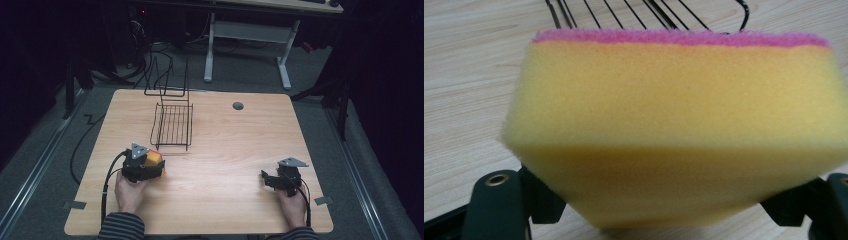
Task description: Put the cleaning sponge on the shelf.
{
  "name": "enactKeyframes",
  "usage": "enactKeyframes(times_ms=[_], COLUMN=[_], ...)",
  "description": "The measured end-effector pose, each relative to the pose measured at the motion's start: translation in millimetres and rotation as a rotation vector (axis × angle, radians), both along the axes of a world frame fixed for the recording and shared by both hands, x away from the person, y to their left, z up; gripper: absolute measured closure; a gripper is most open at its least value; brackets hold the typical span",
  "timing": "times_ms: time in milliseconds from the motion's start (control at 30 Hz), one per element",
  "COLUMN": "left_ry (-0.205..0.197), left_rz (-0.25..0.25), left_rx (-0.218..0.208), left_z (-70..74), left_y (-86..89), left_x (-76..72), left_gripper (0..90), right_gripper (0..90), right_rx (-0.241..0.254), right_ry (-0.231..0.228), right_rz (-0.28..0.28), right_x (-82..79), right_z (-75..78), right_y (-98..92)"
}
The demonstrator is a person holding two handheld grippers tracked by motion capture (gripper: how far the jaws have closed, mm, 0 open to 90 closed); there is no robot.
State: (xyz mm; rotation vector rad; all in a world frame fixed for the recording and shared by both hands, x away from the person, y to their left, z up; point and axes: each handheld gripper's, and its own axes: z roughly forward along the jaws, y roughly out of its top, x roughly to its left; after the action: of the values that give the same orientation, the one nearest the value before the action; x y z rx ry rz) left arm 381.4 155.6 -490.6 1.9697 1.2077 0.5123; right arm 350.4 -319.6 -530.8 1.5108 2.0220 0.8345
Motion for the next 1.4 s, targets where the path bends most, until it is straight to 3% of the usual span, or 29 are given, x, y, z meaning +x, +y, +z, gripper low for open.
enactKeyframes(times_ms=[400, 633, 933, 1400], left_ry=[-0.004, -0.003, -0.023, -0.033], left_rz=[-0.052, -0.066, -0.102, -0.131], left_rx=[-0.005, -0.044, -0.045, -0.033], left_z=[12.3, 19.5, 35.6, 47.0], left_y=[-0.2, 2.9, -0.5, -4.1], left_x=[-8.0, -11.3, -14.2, -15.1], left_gripper=[23.5, 23.6, 23.5, 23.5], right_gripper=[22.6, 22.6, 22.6, 22.4], right_rx=[-0.001, 0.0, 0.0, -0.002], right_ry=[-0.001, 0.0, -0.001, -0.001], right_rz=[0.002, 0.0, 0.002, 0.003], right_x=[0.1, 0.0, 0.1, 0.0], right_z=[-0.1, 0.0, 0.0, 0.0], right_y=[-0.1, 0.0, 0.0, -0.1])
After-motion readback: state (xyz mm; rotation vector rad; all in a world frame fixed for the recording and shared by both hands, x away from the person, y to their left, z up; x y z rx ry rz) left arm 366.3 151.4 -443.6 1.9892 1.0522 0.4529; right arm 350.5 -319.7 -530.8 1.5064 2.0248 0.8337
